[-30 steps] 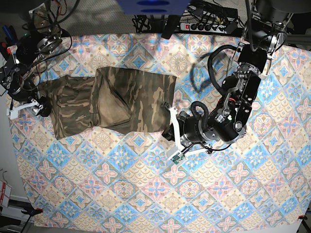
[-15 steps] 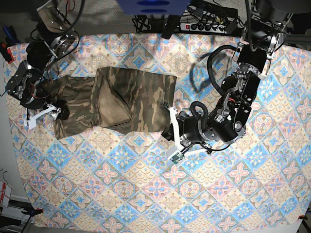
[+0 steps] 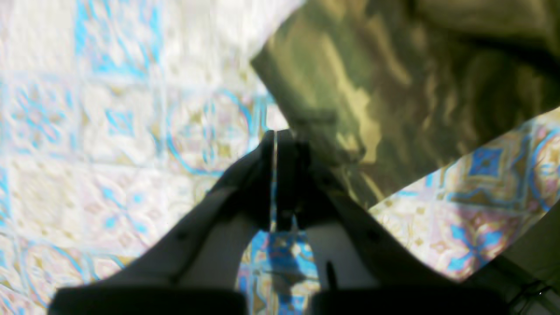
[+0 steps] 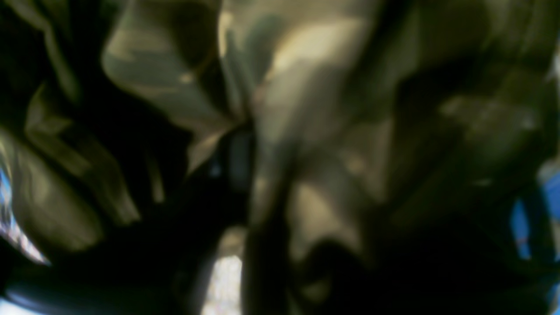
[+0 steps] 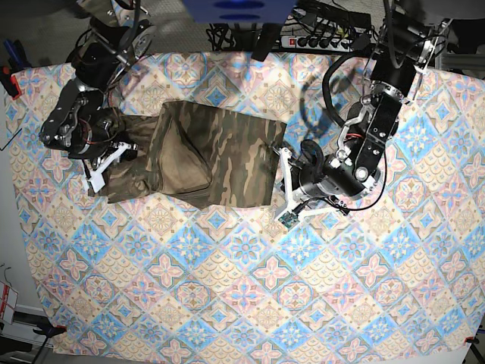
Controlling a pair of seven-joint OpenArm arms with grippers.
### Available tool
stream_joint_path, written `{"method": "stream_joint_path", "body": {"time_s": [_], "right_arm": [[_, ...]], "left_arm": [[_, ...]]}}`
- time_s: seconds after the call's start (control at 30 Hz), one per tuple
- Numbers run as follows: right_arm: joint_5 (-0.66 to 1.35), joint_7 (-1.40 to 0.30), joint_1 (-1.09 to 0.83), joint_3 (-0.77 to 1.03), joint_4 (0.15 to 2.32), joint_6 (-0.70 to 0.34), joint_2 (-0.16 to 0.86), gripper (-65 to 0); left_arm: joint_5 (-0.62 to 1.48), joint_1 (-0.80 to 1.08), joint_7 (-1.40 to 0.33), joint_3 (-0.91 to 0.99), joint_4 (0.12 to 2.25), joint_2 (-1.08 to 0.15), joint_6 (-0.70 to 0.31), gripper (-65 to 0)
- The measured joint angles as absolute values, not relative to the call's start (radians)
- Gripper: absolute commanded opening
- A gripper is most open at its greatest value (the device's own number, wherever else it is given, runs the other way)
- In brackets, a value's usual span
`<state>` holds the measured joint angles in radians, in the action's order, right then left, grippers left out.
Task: Fold the T-shirt properly
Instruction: 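Grasp the shirt's folded end with the right gripper and lift it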
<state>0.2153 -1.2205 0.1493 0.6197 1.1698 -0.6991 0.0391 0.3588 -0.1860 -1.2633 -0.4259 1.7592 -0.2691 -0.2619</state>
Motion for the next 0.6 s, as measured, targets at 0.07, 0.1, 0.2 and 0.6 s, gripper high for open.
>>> {"method": "stream_joint_path", "body": {"time_s": [0.07, 0.1, 0.2, 0.6], "right_arm": [[0.214, -1.236, 0.165, 0.621, 1.169, -0.699, 0.046, -65.0], [0.205, -1.255, 0.179, 0.620, 1.164, -0.703, 0.051, -64.1], [0.187, -1.270, 0.216, 0.614, 1.154, -0.703, 0.072, -64.1], [0.047, -1.294, 0.413, 0.532, 1.155, -0.590, 0.182, -64.8]], "left_arm": [[0.366, -0.185, -1.264, -0.426, 1.731, -0.266, -0.262, -65.0], [0.364, -0.180, -1.262, -0.426, 1.728, -0.266, -0.262, -65.0], [0.359, -0.159, -1.260, -0.426, 1.726, -0.266, -0.262, -65.0], [0.358, -0.176, -1.149, -0.454, 1.471, -0.208, -0.259, -65.0]]}}
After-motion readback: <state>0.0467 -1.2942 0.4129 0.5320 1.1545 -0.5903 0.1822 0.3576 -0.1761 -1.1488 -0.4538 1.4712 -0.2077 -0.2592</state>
